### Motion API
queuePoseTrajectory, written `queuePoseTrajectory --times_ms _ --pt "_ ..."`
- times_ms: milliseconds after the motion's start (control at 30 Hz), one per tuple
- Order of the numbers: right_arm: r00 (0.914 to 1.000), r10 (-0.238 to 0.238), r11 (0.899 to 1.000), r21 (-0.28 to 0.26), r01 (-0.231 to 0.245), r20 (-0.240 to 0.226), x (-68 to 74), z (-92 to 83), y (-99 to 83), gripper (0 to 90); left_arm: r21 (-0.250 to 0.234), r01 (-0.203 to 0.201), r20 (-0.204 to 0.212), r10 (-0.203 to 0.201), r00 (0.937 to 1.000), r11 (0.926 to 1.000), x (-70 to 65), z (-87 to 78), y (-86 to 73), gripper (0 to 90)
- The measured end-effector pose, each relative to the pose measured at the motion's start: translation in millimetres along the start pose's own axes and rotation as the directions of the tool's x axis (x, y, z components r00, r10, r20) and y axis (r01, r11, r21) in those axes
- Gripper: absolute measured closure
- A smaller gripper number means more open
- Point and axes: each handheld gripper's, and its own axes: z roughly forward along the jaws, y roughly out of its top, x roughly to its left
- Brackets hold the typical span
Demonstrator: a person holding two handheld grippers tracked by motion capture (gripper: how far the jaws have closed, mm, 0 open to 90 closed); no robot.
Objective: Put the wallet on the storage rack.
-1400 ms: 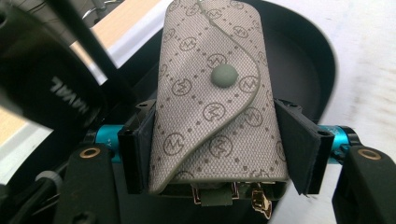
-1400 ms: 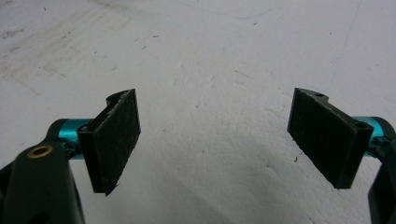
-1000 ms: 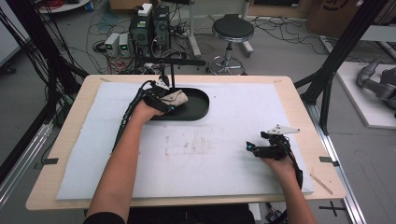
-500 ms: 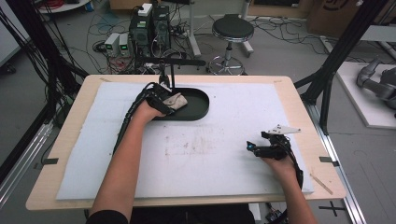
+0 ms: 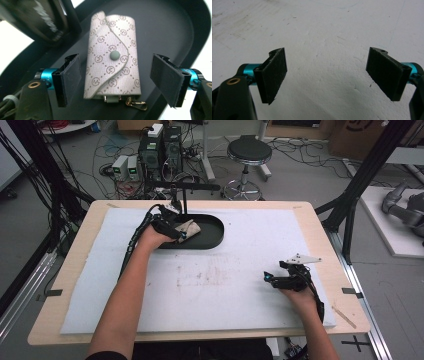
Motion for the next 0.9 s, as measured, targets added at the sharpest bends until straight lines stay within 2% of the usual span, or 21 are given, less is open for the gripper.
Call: queuePoseTrajectory --times_ms 100,200,400,667,700,800,900 --pt "1.0000 -0.007 1.000 0.004 0.007 -0.002 0.4 0.4 0.2 17.4 -0.035 0.004 -0.001 -0.004 1.0000 0.9994 -2.1 -12.7 -1.2 25.0" --pt "1.0000 -0.008 1.000 0.005 0.008 -0.003 1.5 1.0 0.5 17.4 -0.073 -0.009 -0.026 0.007 0.9996 0.9973 -7.2 -26.5 -4.1 23.4" --pt "0.9999 -0.012 1.000 0.003 0.012 -0.004 1.5 2.1 1.2 17.4 -0.153 -0.015 0.003 0.016 0.9999 0.9881 -23.8 -50.0 -12.8 22.3" --pt "0.9999 -0.008 1.000 -0.002 0.008 -0.009 3.3 1.3 2.0 17.4 -0.191 -0.023 0.035 0.030 0.9989 0.9813 -47.5 -73.1 -32.2 20.3" --pt "0.9999 -0.010 1.000 -0.001 0.010 -0.008 3.3 1.4 2.0 17.4 -0.197 -0.032 0.032 0.039 0.9987 0.9798 -50.7 -76.5 -34.5 20.2" --pt "0.9999 -0.004 1.000 0.002 0.004 -0.009 4.4 1.8 2.0 17.4 -0.240 -0.022 0.037 0.032 0.9988 0.9706 -62.0 -86.3 -43.4 20.2" --pt "1.0000 -0.005 1.000 0.000 0.005 -0.006 4.0 1.9 2.1 17.4 -0.255 -0.027 0.031 0.036 0.9989 0.9665 -73.2 -92.0 -55.8 20.2"
